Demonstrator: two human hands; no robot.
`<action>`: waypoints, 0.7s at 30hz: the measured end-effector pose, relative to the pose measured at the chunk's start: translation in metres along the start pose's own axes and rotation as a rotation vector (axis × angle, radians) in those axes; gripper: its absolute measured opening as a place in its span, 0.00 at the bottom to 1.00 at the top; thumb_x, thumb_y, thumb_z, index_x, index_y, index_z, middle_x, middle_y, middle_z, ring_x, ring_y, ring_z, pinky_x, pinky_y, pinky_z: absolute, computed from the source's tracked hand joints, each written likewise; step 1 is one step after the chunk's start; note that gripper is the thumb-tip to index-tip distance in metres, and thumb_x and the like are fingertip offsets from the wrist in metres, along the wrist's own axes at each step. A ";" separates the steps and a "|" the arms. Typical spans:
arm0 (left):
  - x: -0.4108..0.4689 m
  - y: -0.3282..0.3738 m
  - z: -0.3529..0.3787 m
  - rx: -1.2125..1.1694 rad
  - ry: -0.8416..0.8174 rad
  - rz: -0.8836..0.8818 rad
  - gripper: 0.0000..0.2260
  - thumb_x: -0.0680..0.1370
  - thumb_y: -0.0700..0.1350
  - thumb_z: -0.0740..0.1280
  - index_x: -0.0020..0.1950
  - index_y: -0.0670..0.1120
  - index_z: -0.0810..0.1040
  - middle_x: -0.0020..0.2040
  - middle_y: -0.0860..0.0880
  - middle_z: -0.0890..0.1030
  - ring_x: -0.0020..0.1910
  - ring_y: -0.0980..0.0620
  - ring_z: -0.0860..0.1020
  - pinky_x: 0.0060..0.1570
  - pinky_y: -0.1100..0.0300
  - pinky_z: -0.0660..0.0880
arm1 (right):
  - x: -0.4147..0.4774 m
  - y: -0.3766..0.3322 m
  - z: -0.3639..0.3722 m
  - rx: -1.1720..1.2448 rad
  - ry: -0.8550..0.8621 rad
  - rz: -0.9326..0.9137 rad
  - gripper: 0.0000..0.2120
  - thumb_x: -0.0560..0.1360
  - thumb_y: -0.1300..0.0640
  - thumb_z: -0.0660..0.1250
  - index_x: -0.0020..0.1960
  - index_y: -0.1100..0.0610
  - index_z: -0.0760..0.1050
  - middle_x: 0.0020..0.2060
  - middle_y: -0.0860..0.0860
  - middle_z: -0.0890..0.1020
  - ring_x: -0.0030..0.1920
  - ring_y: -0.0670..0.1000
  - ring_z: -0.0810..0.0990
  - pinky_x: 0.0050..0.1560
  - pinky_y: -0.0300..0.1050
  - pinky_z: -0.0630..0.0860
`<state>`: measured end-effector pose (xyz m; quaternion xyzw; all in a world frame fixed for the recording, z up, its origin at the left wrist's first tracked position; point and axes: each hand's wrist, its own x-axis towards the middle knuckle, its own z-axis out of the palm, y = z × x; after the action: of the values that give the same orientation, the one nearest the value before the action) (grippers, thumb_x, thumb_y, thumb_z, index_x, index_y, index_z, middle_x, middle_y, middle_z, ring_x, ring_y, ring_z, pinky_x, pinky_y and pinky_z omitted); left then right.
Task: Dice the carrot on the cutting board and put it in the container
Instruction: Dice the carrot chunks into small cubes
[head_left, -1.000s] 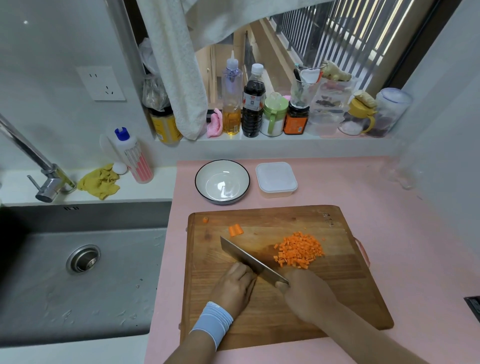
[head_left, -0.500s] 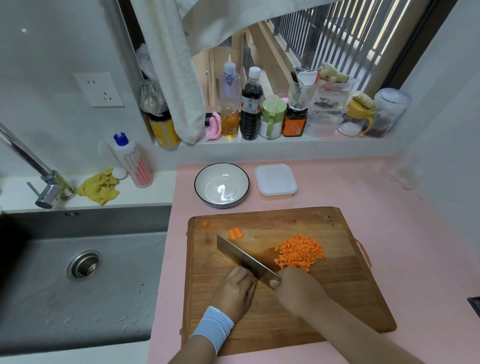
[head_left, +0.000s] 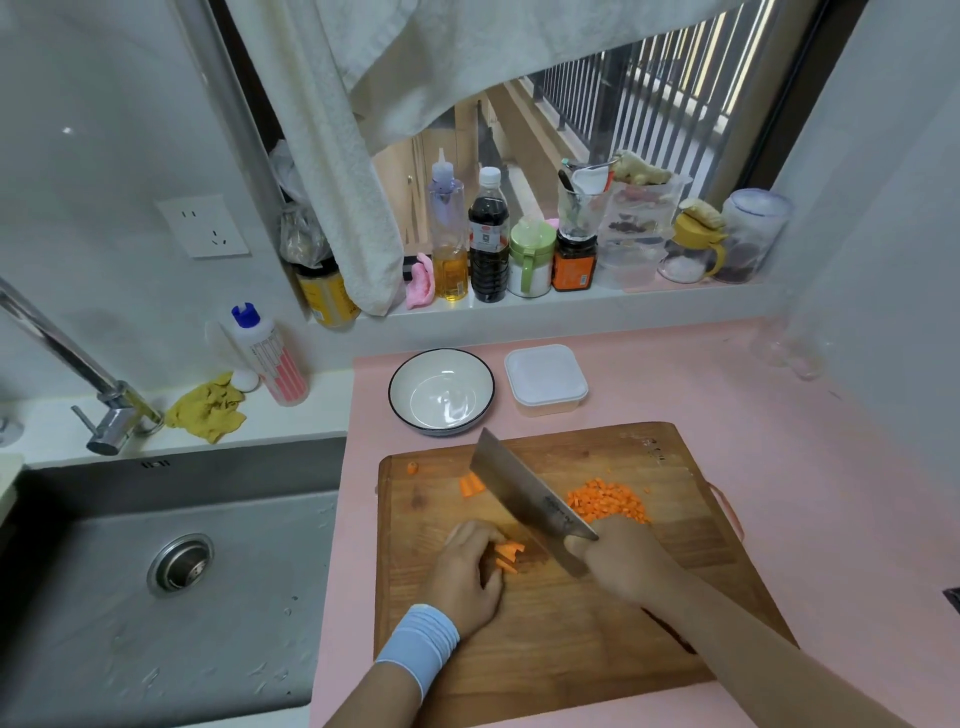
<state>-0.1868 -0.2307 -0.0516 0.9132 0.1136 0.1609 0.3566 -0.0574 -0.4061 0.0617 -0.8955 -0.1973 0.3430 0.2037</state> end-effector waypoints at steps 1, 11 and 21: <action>0.003 0.000 -0.002 0.023 -0.049 0.007 0.16 0.70 0.40 0.68 0.57 0.50 0.76 0.56 0.57 0.75 0.58 0.60 0.70 0.62 0.71 0.64 | 0.000 0.002 -0.001 0.018 0.010 0.003 0.15 0.82 0.48 0.63 0.39 0.54 0.74 0.29 0.49 0.74 0.28 0.49 0.71 0.31 0.43 0.65; 0.001 0.014 0.017 0.065 -0.046 -0.147 0.14 0.73 0.44 0.73 0.57 0.49 0.79 0.52 0.54 0.78 0.52 0.60 0.69 0.59 0.64 0.69 | -0.008 0.016 0.010 -0.106 0.175 -0.065 0.17 0.82 0.46 0.60 0.38 0.51 0.74 0.32 0.47 0.78 0.33 0.49 0.77 0.30 0.43 0.67; 0.044 -0.001 -0.071 -0.150 0.487 -0.591 0.11 0.74 0.38 0.61 0.41 0.53 0.77 0.47 0.53 0.80 0.51 0.47 0.77 0.56 0.53 0.73 | -0.018 0.039 0.010 -0.635 0.501 -0.485 0.17 0.55 0.62 0.79 0.37 0.44 0.81 0.21 0.44 0.72 0.22 0.44 0.62 0.26 0.35 0.42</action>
<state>-0.1734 -0.1719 0.0062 0.7477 0.4409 0.2710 0.4161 -0.0684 -0.4458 0.0449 -0.8968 -0.4407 -0.0184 0.0353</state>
